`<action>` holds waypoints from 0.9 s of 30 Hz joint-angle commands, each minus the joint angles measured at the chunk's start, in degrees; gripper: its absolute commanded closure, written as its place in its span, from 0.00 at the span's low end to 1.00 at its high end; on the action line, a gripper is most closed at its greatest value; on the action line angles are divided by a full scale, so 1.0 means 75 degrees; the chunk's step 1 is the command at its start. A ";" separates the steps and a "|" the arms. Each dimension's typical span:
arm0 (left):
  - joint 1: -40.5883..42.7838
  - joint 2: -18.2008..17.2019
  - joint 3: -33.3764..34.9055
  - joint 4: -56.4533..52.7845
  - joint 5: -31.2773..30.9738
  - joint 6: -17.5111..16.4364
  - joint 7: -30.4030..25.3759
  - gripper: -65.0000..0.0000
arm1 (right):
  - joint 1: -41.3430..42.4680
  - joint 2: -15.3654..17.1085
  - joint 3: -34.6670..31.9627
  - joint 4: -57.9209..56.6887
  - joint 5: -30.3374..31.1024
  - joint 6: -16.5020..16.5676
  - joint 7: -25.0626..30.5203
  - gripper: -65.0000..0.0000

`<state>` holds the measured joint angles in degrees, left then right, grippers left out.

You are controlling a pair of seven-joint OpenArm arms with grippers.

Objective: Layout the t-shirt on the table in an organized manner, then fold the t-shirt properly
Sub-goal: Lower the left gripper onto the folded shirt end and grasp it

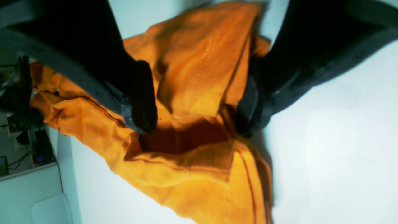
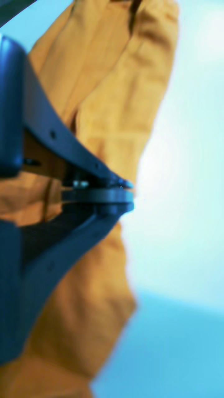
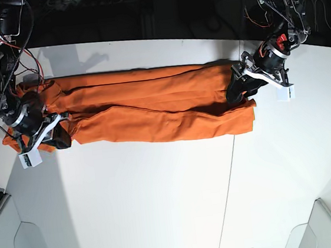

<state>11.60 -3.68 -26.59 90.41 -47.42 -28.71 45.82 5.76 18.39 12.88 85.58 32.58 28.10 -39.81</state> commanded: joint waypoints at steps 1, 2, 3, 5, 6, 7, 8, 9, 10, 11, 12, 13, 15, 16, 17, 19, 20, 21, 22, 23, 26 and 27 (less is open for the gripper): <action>-0.0044 -0.0102 -0.0015 0.0073 -0.0052 0.0020 -0.0017 0.35 | 0.0099 0.0108 0.0038 0.0125 0.0079 0.0082 0.0035 1.00; -0.0044 -0.0134 -0.0015 0.0073 -0.0064 0.0020 -0.0017 0.35 | 0.0093 0.0108 0.0038 0.0117 0.0061 0.0082 0.0035 1.00; -0.0044 -0.0192 -0.0015 0.0073 -0.0108 0.0012 0.0000 0.35 | 0.0070 0.0108 0.0038 0.0102 -0.0017 0.0082 0.0038 1.00; -0.0041 -0.0356 -0.0017 0.0079 -0.0283 -0.0143 0.0111 0.35 | 0.0052 0.0108 0.0038 0.0102 -0.0201 0.0082 0.0041 1.00; -0.0038 -0.0466 -0.0015 0.0093 -0.0379 -0.0184 0.0187 0.35 | 0.0050 0.0108 0.0038 0.0102 -0.0294 0.0079 0.0038 1.00; -0.0038 -0.0568 -0.0015 0.0105 -0.0516 -0.0280 0.0280 0.35 | 0.0050 0.0108 0.0038 0.0102 -0.0358 0.0079 0.0038 1.00; -0.0035 -0.0673 -0.0015 0.0119 -0.0670 -0.0364 0.0344 0.35 | 0.0050 0.0108 0.0038 0.0102 -0.0388 0.0082 0.0038 1.00; -0.0026 -0.0784 -0.0015 0.0134 -0.0769 -0.0443 0.0402 0.35 | 0.0050 0.0108 0.0038 0.0102 -0.0408 0.0079 0.0038 1.00; -0.0020 -0.0883 -0.0015 0.0160 -0.0807 -0.0478 0.0440 0.35 | 0.0047 0.0108 0.0038 0.0102 -0.0408 0.0079 0.0038 1.00; -0.0020 -0.0982 -0.0017 0.0184 -0.0819 -0.0487 0.0446 0.35 | 0.0050 0.0108 0.0038 0.0099 -0.0408 0.0079 0.0041 1.00; -0.0020 -0.1084 -0.0017 0.0204 -0.0819 -0.0487 0.0446 0.35 | 0.0052 0.0108 0.0038 0.0099 -0.0405 0.0079 0.0041 1.00; -0.0023 -0.1180 -0.0017 0.0233 -0.0819 -0.0487 0.0440 0.35 | 0.0052 0.0108 0.0038 0.0096 -0.0405 0.0079 0.0041 1.00; -0.0035 -0.1332 -0.0140 0.0323 -0.0819 -0.0501 0.0434 0.35 | 0.0050 0.0108 0.0038 0.0096 -0.0405 0.0082 0.0041 1.00; -0.0047 -0.1381 -0.0239 0.0405 -0.0822 -0.0551 0.0431 0.35 | 0.0050 0.0105 0.0038 0.0093 -0.0405 0.0082 0.0038 1.00; -0.0064 -0.1428 -0.0323 0.0519 -0.0854 -0.0560 0.0382 0.35 | 0.0047 0.0105 0.0038 0.0093 -0.0402 0.0082 0.0038 1.00; -0.0154 -0.1530 -0.0388 0.0781 -0.0877 -0.0609 0.0376 0.35 | 0.0050 0.0105 0.0038 0.0087 -0.0402 0.0082 0.0041 1.00; -0.0227 -0.1550 -0.0364 0.0889 -0.0880 -0.0615 0.0376 0.35 | 0.0050 0.0105 0.0035 0.0087 -0.0402 0.0079 0.0041 1.00; -0.0326 -0.1568 -0.0291 0.0941 -0.0868 -0.0615 0.0367 0.35 | 0.0050 0.0102 0.0035 0.0082 -0.0402 0.0079 0.0041 1.00; -0.0469 -0.1565 -0.0166 0.0944 -0.0796 -0.0627 0.0341 0.35 | 0.0052 0.0105 0.0035 0.0055 -0.0402 0.0079 0.0041 1.00; -0.0592 -0.1547 0.0026 0.0935 -0.0554 -0.0627 0.0251 0.35 | 0.0052 0.0105 0.0035 0.0023 -0.0402 0.0079 0.0041 1.00; -0.0898 -0.1492 0.0895 0.0845 0.0565 -0.0586 -0.0160 0.35 | 0.0052 0.0105 0.0035 -0.0117 -0.0402 0.0079 0.0044 1.00; -0.0965 -0.1492 0.1192 0.0793 0.0979 -0.0472 -0.0300 0.35 | 0.0052 0.0105 0.0035 -0.0154 -0.0402 0.0079 0.0044 1.00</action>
<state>5.04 -14.26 -17.15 95.68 -39.00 -32.18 44.66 5.23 18.39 12.88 83.64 28.71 28.16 -40.73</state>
